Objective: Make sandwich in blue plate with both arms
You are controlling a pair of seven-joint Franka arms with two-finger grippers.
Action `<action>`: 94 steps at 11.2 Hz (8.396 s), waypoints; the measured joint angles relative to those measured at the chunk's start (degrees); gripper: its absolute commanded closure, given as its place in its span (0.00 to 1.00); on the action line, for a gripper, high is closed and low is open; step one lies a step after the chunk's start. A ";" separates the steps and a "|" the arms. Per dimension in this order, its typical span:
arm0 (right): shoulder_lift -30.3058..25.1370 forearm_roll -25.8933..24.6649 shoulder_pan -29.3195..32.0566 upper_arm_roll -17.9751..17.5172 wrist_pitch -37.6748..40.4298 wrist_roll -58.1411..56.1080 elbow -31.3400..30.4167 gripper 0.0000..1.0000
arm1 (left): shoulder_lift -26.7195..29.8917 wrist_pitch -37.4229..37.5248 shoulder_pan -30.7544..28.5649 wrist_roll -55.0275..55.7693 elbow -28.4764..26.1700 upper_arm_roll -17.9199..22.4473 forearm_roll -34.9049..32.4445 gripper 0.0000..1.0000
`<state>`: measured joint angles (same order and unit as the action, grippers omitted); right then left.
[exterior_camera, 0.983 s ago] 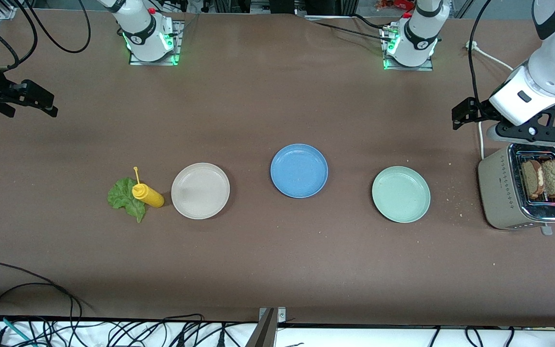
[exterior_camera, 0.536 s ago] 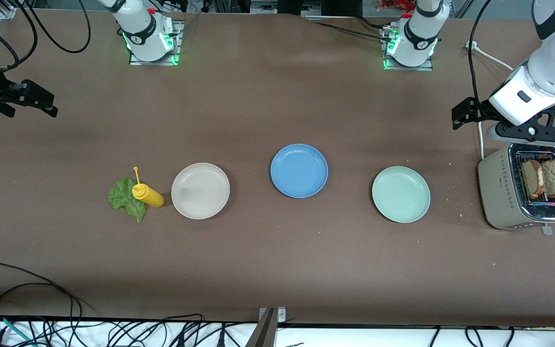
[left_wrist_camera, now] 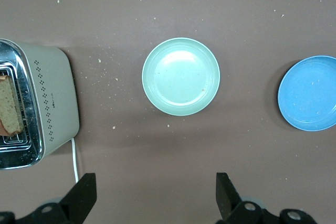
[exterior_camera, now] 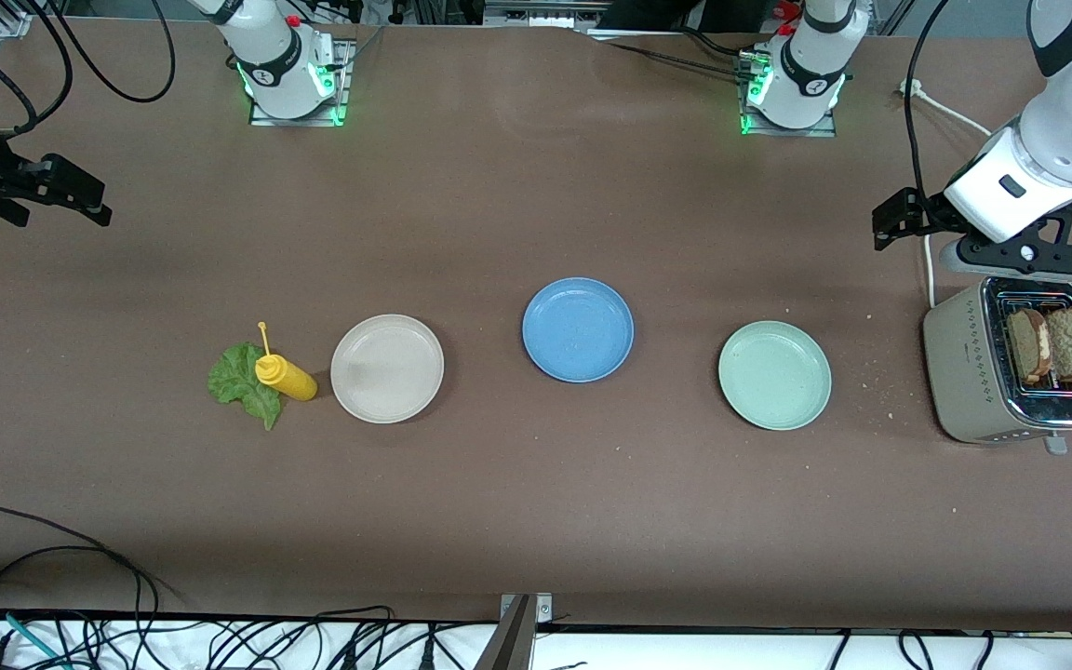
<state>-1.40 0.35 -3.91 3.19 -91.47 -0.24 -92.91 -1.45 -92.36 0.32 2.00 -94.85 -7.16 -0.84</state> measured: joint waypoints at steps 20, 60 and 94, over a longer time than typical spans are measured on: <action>0.15 0.00 0.08 0.38 0.21 0.00 0.00 0.00 | 0.01 1.54 0.02 1.72 0.04 -0.89 0.00 0.00; 11.41 0.94 1.69 0.62 -3.77 0.13 -0.21 0.00 | -20.45 10.25 -14.05 -16.49 13.57 -19.96 -12.21 1.00; 26.92 2.15 1.63 -0.92 -45.47 -14.07 -17.57 0.81 | -25.96 -2.76 -6.02 -22.30 16.04 -16.63 5.24 0.00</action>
<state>25.52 2.50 -2.28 2.27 -136.94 -14.31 -110.48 -27.41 -95.12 -5.70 -20.30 -78.81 -23.80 4.41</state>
